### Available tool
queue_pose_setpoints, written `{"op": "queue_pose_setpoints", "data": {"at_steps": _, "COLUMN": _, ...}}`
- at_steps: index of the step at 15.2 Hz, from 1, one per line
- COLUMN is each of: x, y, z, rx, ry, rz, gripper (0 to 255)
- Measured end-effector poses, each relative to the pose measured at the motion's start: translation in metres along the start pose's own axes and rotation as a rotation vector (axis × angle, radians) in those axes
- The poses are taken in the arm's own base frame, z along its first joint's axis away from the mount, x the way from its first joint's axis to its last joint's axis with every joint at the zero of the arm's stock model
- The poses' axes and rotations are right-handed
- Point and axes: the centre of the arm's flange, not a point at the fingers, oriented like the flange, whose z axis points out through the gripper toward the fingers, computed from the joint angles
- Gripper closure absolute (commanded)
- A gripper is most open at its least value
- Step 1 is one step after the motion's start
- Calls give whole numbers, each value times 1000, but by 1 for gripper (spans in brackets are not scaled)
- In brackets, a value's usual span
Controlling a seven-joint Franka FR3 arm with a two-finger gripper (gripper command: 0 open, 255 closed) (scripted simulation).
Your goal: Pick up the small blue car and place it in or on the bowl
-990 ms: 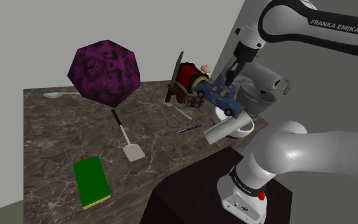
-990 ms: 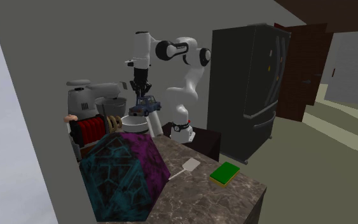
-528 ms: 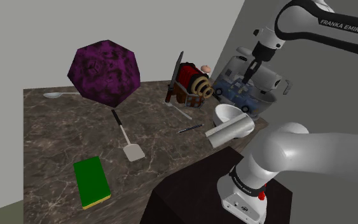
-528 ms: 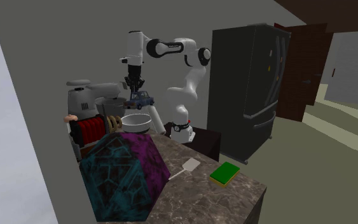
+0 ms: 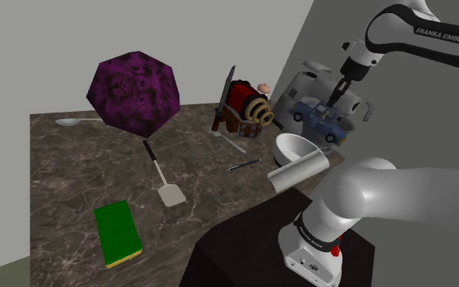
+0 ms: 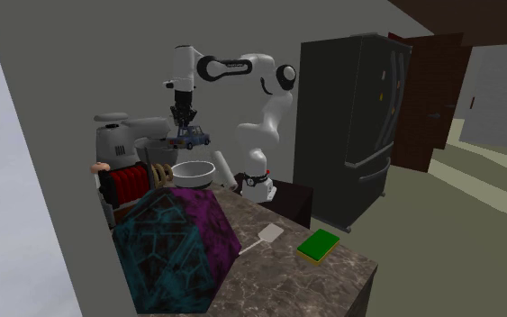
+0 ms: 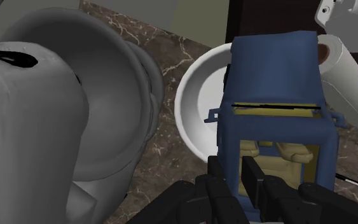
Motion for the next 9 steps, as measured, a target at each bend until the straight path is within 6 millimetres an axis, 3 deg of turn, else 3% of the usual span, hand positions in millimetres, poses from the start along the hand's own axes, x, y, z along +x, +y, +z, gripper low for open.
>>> {"op": "queue_pose_setpoints", "data": {"at_steps": 9, "x": -2, "y": -2, "z": 44, "rx": 0, "ry": -1, "rz": 0, "gripper": 255}}
